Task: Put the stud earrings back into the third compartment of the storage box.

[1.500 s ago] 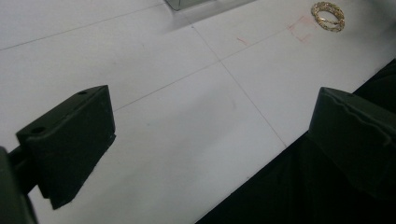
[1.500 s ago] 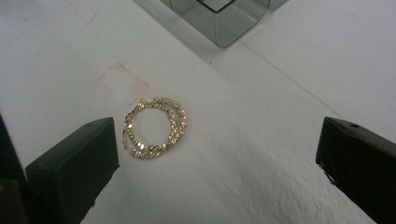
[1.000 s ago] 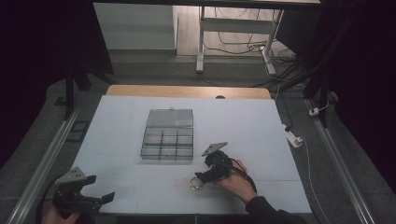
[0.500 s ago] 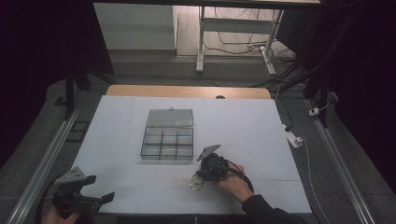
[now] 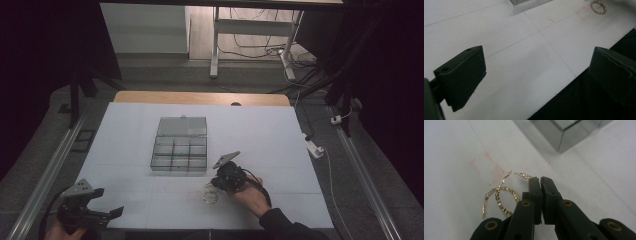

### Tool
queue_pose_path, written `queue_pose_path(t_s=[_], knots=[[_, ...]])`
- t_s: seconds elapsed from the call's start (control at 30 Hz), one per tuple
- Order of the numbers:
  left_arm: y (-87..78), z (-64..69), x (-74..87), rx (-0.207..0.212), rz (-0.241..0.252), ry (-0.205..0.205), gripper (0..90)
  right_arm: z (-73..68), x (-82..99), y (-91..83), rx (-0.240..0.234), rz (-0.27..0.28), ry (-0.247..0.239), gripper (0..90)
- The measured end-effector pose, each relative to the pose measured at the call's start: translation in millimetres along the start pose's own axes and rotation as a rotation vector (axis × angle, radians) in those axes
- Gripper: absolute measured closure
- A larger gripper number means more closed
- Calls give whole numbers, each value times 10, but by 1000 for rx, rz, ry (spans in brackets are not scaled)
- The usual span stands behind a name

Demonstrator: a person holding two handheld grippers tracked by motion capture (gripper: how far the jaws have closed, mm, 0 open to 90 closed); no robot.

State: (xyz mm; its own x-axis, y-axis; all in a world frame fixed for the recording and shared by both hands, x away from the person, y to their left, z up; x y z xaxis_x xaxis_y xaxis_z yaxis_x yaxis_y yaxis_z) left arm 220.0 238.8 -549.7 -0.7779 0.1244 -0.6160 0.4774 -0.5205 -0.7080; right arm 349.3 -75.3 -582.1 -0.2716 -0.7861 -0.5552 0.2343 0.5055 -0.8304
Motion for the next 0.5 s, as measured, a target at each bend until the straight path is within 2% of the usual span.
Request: queue_pose_path(t_s=[0.27, 0.5], knots=[[2, 2, -2, 17, -2, -4, 17, 95, -159, -215, 24, 106, 35, 874], [13, 6, -3, 17, -10, 2, 19, 189, -280, -321, 23, 165, 58, 873]])
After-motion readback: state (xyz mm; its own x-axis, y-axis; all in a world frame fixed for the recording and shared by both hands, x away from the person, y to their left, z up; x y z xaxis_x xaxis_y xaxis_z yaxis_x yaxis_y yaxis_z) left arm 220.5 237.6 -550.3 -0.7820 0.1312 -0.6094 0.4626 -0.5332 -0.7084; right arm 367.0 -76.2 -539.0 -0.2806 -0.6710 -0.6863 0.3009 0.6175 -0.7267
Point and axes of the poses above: each handheld gripper's, and its own axes: y roughly forward along the jaws, x roughly out of its underside, z roughly to its right, the point moved 9 cm from there along y, roughly forward along the jaws, and after that the axes turned 10 degrees about -y, right-handed, at the moved point
